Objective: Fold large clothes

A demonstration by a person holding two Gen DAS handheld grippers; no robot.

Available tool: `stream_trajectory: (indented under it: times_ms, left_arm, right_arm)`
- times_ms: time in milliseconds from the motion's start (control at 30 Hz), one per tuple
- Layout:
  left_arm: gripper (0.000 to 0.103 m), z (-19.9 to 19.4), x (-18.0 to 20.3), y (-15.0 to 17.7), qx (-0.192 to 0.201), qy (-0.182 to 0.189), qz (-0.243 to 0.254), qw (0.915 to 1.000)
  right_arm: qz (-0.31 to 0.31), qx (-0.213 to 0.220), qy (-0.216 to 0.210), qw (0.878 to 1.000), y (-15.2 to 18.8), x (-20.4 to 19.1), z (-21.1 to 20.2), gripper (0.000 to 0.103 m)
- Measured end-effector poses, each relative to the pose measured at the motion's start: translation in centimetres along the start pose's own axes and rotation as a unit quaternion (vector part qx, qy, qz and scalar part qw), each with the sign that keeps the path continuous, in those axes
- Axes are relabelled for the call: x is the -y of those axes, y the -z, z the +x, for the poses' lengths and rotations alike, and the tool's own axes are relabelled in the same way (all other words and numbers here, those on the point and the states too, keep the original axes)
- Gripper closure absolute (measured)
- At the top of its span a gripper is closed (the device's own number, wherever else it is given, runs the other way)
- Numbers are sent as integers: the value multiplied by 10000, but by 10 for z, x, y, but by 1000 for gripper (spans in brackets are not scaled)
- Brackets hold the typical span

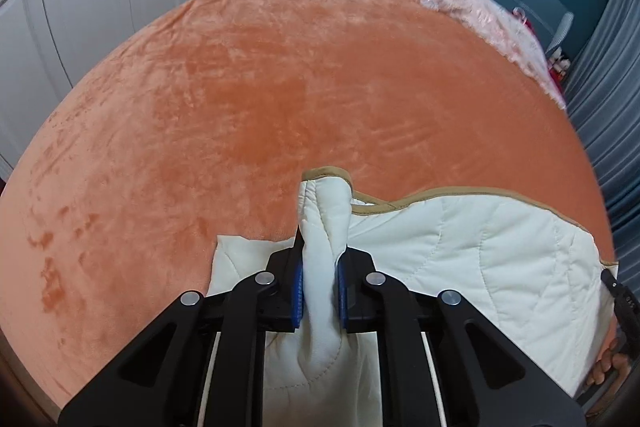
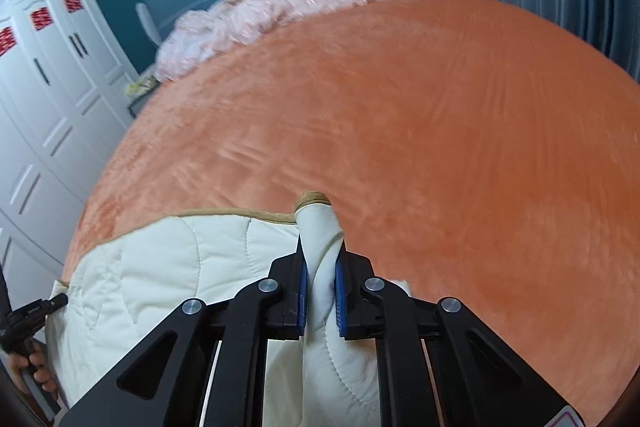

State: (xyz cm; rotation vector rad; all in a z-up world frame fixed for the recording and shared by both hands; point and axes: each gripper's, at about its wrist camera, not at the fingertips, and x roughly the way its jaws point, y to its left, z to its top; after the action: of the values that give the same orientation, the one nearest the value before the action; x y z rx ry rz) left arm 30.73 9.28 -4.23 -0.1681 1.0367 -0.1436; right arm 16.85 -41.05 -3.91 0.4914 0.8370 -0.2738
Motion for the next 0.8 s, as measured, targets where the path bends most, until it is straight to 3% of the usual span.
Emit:
stream_trajectory:
  times_ms: [200, 367, 500, 733, 800]
  left_arm:
    - [87, 39, 8, 15, -90, -625, 302, 9975]
    - [82, 58, 0, 29, 81, -595, 319, 9977]
    - [82, 64, 11, 38, 315, -891, 541, 9940]
    - [80, 50, 6, 26, 215, -777, 515, 9954]
    - [49, 22, -1, 17, 468, -1060, 351, 9926]
  right_arm:
    - [-186, -429, 453, 9979, 21, 5, 44, 93]
    - [-16, -477, 407, 9980, 40, 17, 65, 93]
    - [-218, -335, 612, 9973, 46, 9, 71, 93]
    - [-77, -404, 577, 9975, 34, 16, 61, 86]
    - [68, -76, 619, 9980, 26, 17, 32, 79]
